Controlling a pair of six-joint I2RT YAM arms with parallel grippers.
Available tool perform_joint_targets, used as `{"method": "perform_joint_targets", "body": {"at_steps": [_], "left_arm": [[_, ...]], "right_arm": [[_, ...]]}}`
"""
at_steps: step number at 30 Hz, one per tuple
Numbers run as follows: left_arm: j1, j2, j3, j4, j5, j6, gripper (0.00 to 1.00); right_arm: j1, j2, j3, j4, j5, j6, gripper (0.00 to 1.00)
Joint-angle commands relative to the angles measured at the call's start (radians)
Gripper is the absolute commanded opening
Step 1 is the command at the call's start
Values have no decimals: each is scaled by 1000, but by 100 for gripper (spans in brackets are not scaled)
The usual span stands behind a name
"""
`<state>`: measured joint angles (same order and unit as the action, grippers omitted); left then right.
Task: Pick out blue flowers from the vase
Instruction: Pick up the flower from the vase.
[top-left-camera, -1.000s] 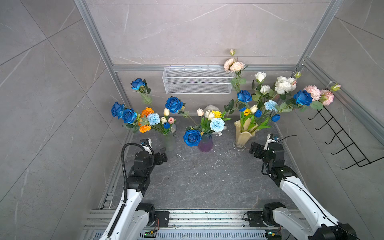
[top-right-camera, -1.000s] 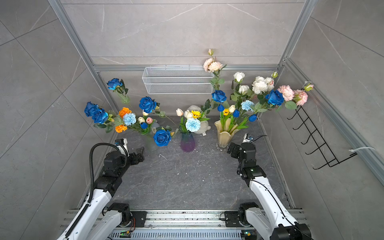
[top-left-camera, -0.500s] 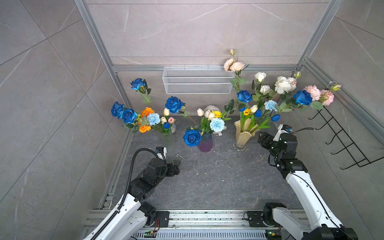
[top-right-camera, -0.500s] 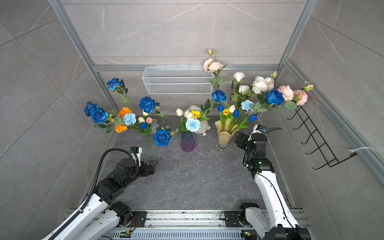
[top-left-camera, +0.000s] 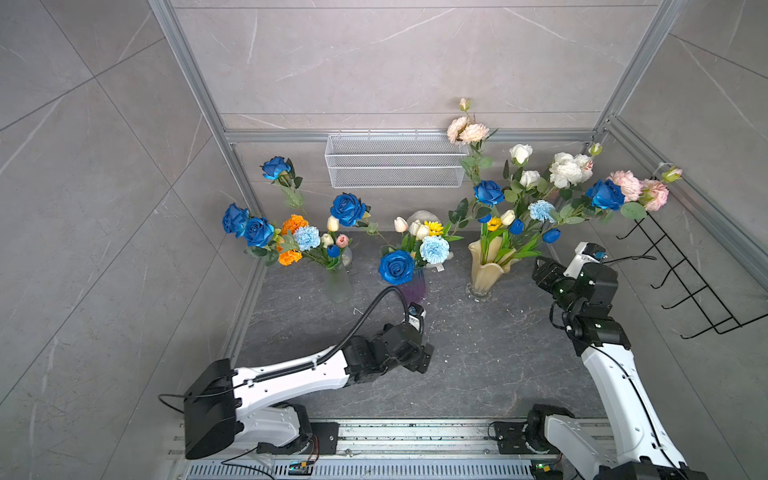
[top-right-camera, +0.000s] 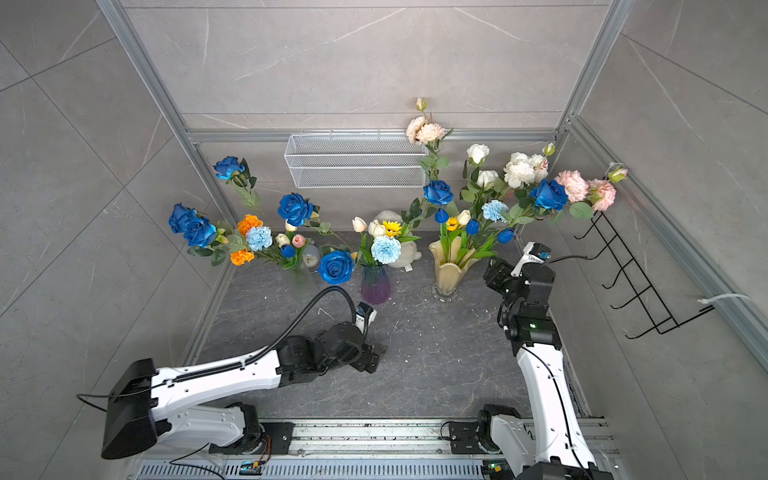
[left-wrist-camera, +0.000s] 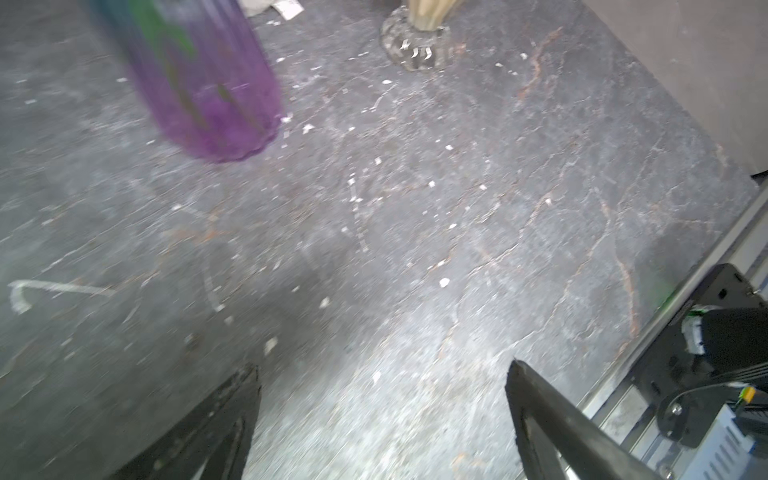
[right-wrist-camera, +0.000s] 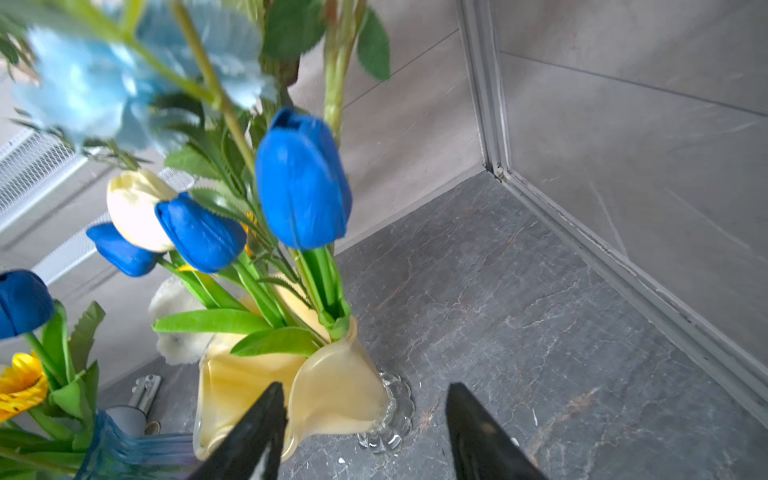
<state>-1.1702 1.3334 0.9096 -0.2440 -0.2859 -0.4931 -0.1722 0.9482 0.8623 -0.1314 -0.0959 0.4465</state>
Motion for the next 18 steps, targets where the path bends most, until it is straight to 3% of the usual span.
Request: {"method": "perform_joint_targets", "body": {"at_steps": [1,7,13,18], "left_arm": [[-12,72,85,135,61,45,93],[-19,163,153,201,74,71,93],[-21,95,83,233,5,37,93],[-21,40,72,155,-55,35,93]], "right_arm": [[-28,-11,28,18,-77,3,61],[-43,31,97,41,-149,-13,55],[-43,36,107,35,-174,-65,59],[-43,35,101,46,-263,-85,62]]}}
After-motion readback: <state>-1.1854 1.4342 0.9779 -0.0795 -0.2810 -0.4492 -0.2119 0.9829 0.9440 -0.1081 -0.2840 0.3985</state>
